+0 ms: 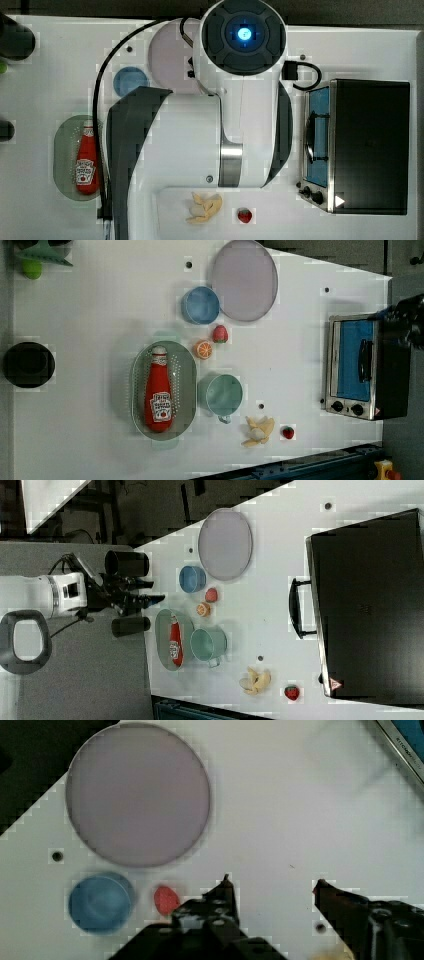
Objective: Pick ketchup from strainer and place it on the table
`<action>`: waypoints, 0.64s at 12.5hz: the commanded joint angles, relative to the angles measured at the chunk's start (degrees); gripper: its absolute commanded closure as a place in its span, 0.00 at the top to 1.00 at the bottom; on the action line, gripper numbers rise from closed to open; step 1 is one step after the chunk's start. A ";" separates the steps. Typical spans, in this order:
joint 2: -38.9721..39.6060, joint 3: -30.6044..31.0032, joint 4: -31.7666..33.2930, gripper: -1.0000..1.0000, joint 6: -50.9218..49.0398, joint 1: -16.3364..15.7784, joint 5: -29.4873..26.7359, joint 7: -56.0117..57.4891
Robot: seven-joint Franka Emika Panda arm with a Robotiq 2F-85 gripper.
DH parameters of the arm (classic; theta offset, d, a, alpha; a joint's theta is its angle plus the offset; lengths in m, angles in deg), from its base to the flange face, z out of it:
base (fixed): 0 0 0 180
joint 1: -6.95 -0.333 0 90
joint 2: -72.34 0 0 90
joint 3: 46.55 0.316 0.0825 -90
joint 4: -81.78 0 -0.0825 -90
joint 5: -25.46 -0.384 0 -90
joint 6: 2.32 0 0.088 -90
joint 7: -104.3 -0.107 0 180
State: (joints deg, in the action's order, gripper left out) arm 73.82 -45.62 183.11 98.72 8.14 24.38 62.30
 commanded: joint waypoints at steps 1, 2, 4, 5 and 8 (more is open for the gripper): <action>-14.97 2.56 3.98 0.80 -13.19 6.20 -0.85 -4.18; -14.90 2.82 3.99 0.91 -12.69 6.08 -0.86 -4.18; -14.35 4.58 3.99 1.00 -10.75 5.60 -0.89 -4.18; -13.86 6.00 4.00 1.00 -9.50 5.14 -0.89 -4.18; -11.85 11.92 4.02 1.00 -6.26 3.85 -0.88 -4.19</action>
State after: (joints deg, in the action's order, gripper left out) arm 58.42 -36.62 185.85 92.67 13.94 23.73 60.65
